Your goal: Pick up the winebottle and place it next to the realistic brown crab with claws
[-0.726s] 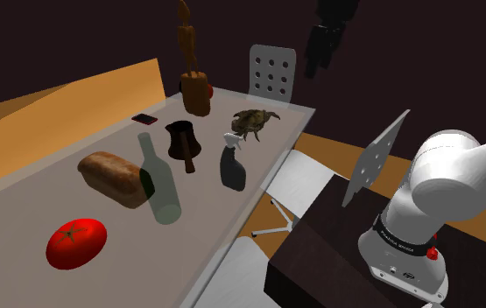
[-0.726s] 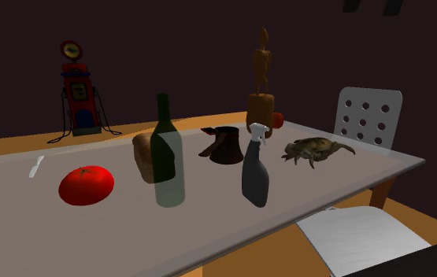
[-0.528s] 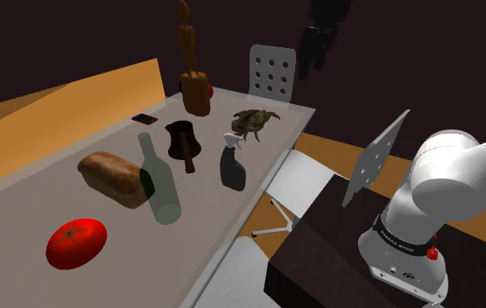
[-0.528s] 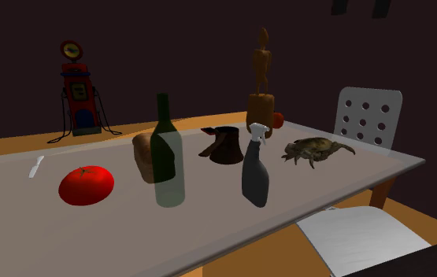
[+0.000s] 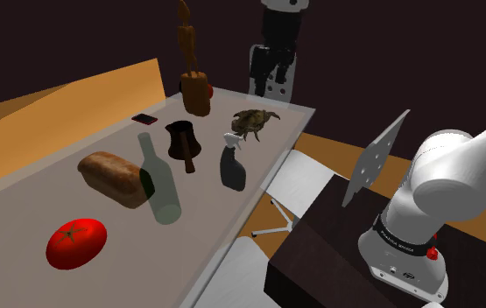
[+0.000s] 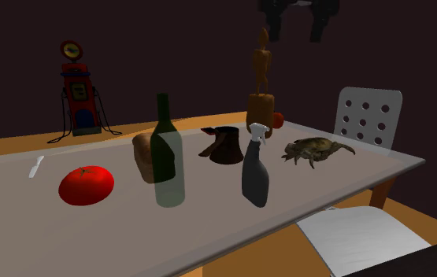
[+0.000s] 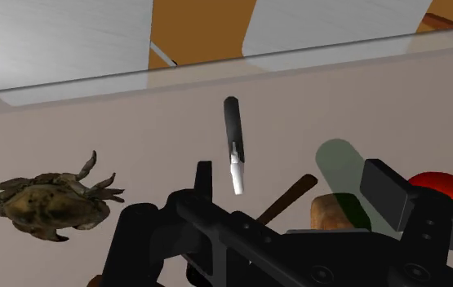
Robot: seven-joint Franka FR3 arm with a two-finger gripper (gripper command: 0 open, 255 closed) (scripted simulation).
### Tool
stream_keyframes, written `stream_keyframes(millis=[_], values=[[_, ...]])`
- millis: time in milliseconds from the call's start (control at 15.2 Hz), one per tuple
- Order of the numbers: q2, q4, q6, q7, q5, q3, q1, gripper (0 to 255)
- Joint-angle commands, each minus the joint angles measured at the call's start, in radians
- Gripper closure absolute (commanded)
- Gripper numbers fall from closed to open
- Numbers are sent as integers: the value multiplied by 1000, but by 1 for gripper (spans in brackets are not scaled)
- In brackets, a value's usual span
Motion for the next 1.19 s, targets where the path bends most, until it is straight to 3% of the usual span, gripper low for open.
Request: stream_keyframes(millis=[0, 528, 1122], values=[[69, 38, 33, 39, 4, 35, 2, 0], [344, 212, 130, 190, -37, 153, 8, 0], [705, 518, 152, 378, -186, 243, 59, 0]])
